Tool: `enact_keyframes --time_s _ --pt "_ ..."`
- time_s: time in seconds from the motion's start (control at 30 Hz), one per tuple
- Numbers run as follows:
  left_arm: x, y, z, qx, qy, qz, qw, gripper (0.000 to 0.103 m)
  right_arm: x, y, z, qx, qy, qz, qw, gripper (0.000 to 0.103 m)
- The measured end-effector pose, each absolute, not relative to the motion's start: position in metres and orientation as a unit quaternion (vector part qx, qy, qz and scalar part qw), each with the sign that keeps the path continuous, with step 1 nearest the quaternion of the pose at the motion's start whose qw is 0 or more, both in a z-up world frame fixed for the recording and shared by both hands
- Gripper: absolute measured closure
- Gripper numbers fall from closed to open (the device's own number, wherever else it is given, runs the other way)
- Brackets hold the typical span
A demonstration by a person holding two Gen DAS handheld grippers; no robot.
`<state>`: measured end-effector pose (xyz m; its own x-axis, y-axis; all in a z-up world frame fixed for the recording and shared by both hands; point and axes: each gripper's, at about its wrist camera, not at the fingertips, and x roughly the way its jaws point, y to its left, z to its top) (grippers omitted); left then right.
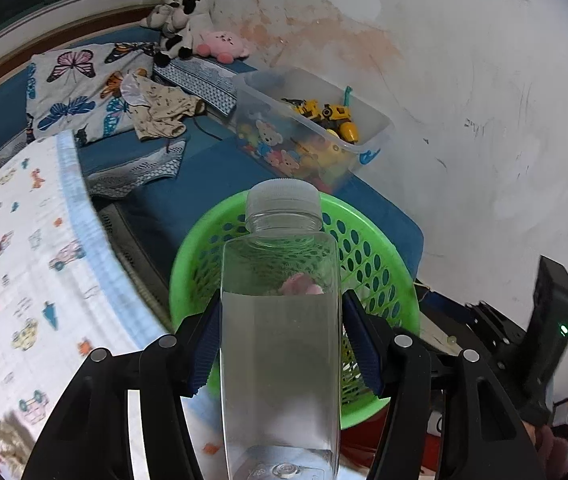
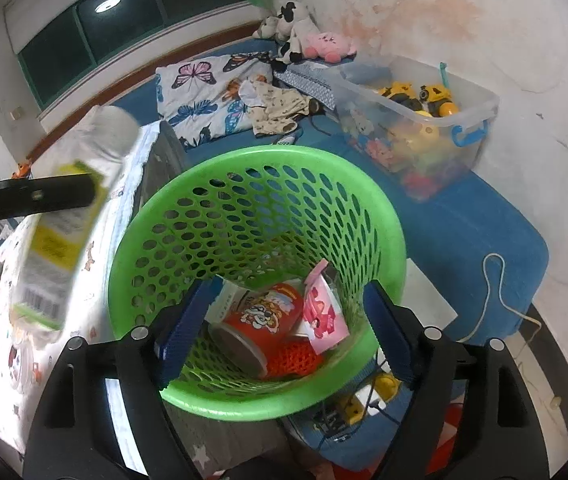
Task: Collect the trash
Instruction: 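Carry the package and bottle over the green basket and open both tools, then move both open tools from the basket back over the bed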
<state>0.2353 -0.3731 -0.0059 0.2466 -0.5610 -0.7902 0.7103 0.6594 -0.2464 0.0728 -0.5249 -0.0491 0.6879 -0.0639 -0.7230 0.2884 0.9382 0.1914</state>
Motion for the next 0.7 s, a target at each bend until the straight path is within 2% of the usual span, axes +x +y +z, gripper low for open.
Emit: enact_keyframes --time_s 0.23,0.4,0.7 --pt "0.239 -0.399 -0.022 0.076 0.478 -0.405 0.776 0.047 0.063 -0.525 -0.045 0.143 0.375 -0.102 0.91 0.022" --pt "0.239 -0.402 -0.025 0.067 0.479 -0.401 0.778 0.032 0.06 -0.524 -0.046 0.141 0.376 -0.104 0.91 0.021" --pt "0.223 -0.371 -0.017 0.077 0.464 -0.39 0.792 0.025 0.059 -0.509 -0.041 0.137 0.37 -0.087 0.915 0.019"
